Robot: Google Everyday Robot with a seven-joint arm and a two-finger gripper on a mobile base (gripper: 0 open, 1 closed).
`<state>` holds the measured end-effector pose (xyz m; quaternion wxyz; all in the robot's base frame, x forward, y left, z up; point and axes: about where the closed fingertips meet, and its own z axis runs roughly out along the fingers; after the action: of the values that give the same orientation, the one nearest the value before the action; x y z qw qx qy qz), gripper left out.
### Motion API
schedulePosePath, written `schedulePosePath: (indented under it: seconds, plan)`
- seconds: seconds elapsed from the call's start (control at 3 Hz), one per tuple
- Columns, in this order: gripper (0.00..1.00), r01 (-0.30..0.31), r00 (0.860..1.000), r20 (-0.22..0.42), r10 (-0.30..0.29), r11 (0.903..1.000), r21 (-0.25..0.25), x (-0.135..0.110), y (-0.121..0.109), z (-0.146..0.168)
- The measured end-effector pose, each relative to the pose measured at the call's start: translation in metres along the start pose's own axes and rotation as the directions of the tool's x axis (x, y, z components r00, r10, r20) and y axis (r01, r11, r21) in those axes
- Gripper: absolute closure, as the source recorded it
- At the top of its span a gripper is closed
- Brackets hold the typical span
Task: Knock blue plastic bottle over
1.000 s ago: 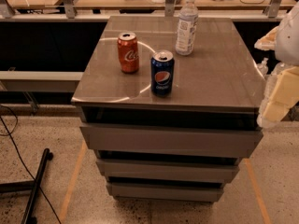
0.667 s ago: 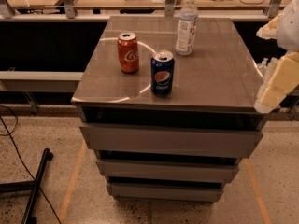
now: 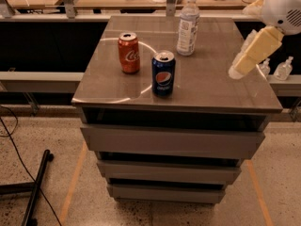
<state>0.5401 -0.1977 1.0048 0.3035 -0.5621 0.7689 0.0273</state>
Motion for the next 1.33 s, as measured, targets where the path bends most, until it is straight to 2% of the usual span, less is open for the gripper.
schedulePosePath:
  seconds: [0.33,1.0,1.33]
  plan:
    - [0.00,0.015,0.990,0.134,-0.031,0.9930,0.117,-0.035,-0.023,0.028]
    - [0.00,-0.001,0.994,0.112,-0.011,0.9945,0.105,-0.025,-0.024,0.030]
    - [0.00,-0.057,0.983,0.183,0.009,0.9628,0.264,-0.024,-0.085,0.025]
